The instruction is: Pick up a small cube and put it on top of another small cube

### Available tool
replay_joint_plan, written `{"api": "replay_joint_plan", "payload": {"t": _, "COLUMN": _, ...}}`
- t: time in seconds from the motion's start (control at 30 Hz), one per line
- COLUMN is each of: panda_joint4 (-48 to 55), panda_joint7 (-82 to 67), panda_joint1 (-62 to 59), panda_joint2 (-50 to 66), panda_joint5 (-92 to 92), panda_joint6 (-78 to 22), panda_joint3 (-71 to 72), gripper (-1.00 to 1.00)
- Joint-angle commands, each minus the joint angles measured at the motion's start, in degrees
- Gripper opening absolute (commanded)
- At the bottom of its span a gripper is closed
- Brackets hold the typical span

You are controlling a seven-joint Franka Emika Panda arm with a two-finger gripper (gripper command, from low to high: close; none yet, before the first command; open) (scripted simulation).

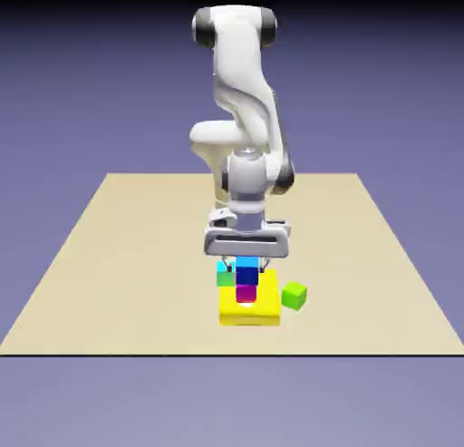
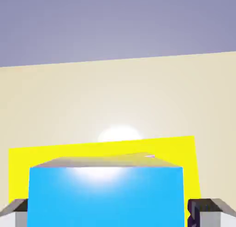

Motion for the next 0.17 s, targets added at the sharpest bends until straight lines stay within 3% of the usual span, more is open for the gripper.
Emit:
{"api": "replay_joint_plan", "payload": {"t": 0.0, "panda_joint4": 0.1, "panda_joint7": -0.4, "panda_joint1": 0.0, "panda_joint2": -2.1, "panda_joint5": 0.6, "panda_joint6": -2.2, "panda_joint3": 0.1, "gripper": 1.00}}
{"api": "replay_joint_plan", "payload": {"t": 0.13, "panda_joint4": 0.4, "panda_joint7": -1.7, "panda_joint1": 0.1, "panda_joint2": -8.4, "panda_joint5": 2.4, "panda_joint6": -8.8, "panda_joint3": 0.4, "gripper": 1.00}}
